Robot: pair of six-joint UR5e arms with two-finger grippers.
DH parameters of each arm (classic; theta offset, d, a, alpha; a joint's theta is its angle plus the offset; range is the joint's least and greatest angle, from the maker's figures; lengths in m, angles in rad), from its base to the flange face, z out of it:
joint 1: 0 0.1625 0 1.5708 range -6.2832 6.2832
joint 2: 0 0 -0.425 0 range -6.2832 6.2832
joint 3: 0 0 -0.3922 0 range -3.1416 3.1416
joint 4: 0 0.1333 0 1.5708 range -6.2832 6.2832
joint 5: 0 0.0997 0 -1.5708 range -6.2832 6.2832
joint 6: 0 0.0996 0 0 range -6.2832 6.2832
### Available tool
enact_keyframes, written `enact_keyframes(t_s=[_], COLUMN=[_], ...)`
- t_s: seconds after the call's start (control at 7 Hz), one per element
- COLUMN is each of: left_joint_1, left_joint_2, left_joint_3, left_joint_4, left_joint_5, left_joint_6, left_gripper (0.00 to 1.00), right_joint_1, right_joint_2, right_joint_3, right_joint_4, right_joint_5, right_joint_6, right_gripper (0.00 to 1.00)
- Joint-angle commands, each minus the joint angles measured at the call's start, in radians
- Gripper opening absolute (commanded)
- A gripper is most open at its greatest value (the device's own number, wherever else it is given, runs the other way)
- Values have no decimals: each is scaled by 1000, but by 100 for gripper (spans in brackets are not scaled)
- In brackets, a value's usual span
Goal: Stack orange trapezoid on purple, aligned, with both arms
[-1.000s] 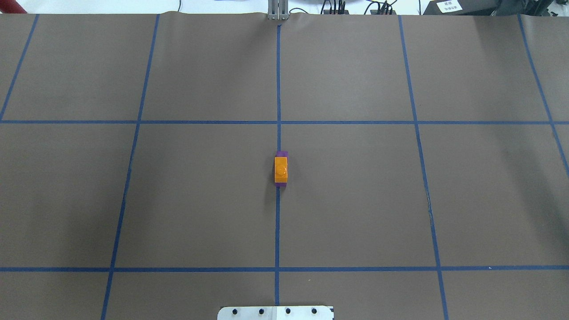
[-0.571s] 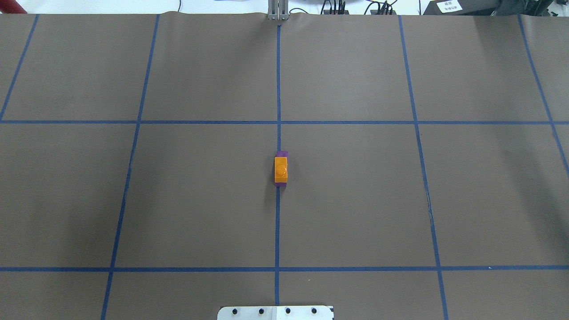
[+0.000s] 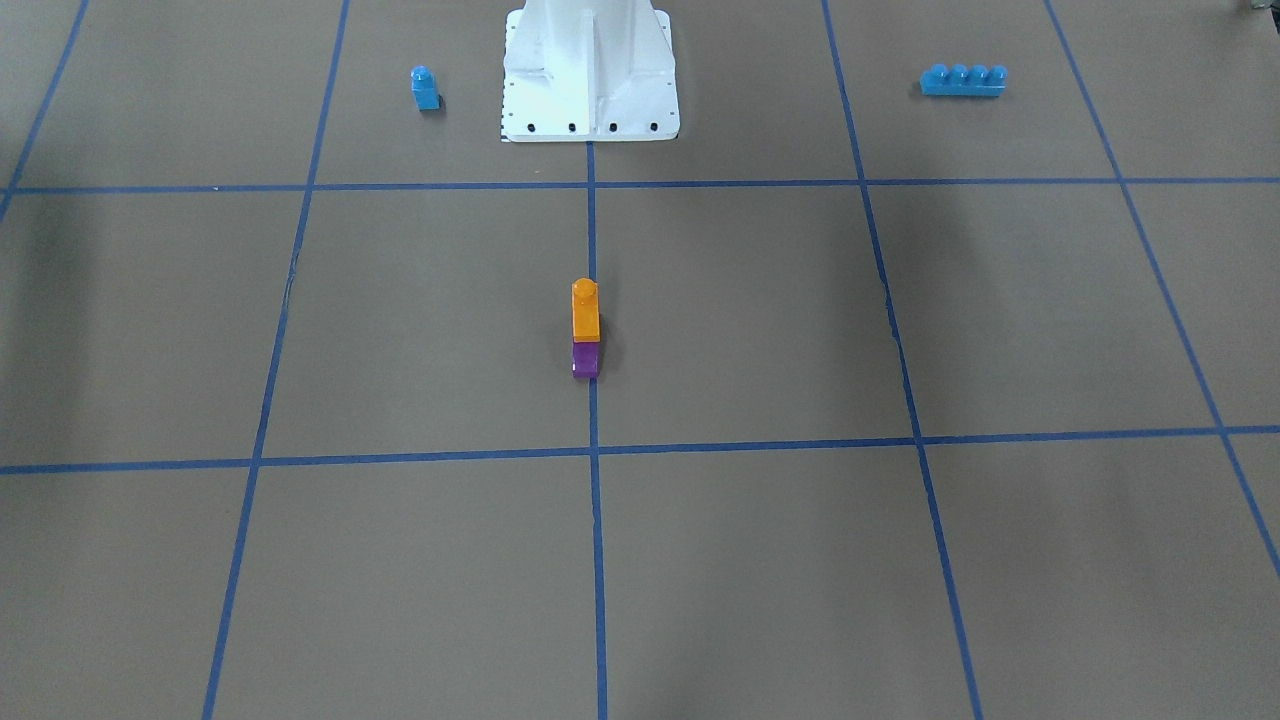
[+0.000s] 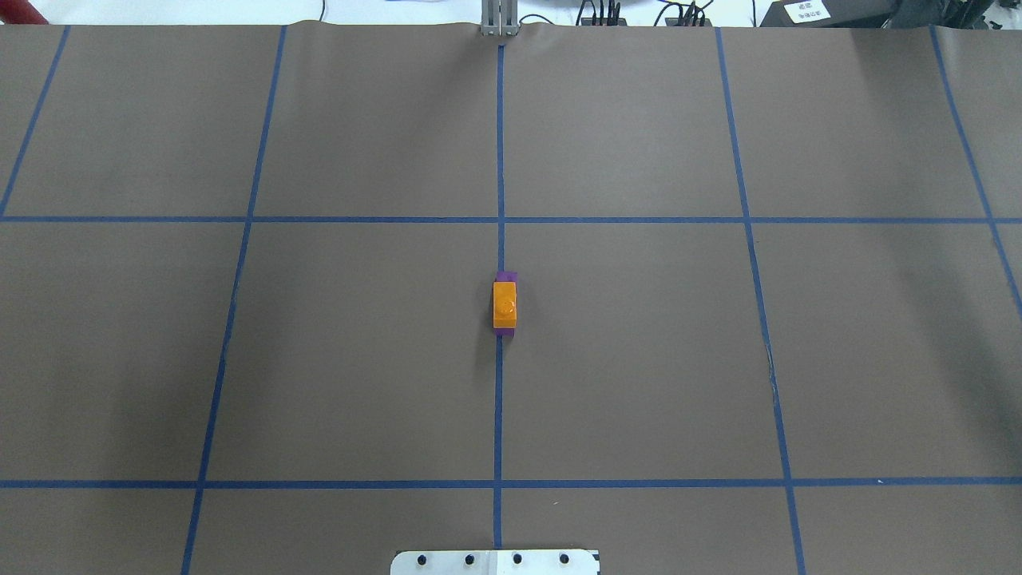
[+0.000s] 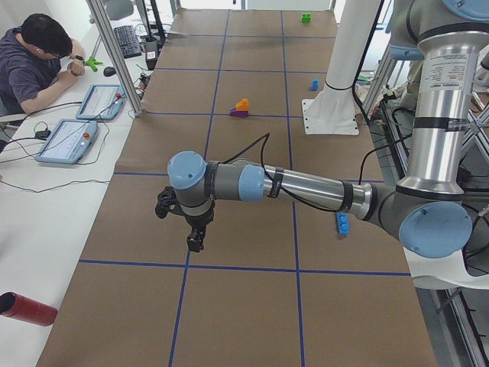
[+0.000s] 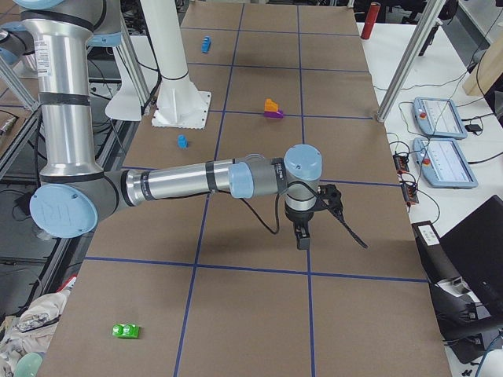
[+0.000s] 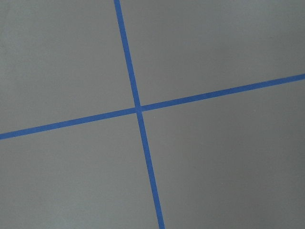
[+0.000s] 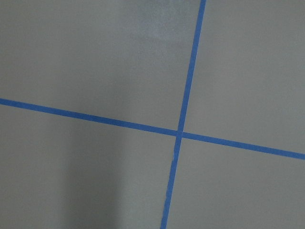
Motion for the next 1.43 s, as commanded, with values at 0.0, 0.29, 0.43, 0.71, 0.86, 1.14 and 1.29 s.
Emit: enact_keyframes(t_s=[0.0, 0.29, 0.43, 0.71, 0.86, 1.14, 1.29], left_joint_1=[-1, -1, -1, -1, -1, -1, -1], left_joint_2=[1, 1, 1, 1, 13, 14, 14], left_joint_3=[0, 0, 0, 0, -3, -8, -8], left_joint_4=[-1, 0, 0, 0, -1, -1, -1], left_joint_5=[1, 0, 0, -5, -5, -5, -4], left_joint_6=[0, 1, 1, 4, 9, 9, 9], left_gripper=[100, 100, 100, 100, 100, 100, 100], right_joint_1=[-1, -1, -2, -5, -7, -7, -7], right_joint_2=[0, 0, 0, 0, 0, 0, 0], right_joint_3=[1, 6, 8, 18, 20, 20, 20], right_joint_4=[0, 2, 2, 0, 0, 0, 0], right_joint_5=[2, 2, 2, 3, 3, 3, 3], right_joint_6=[-1, -4, -7, -7, -5, -5, -5], right_gripper=[100, 100, 100, 100, 100, 100, 100])
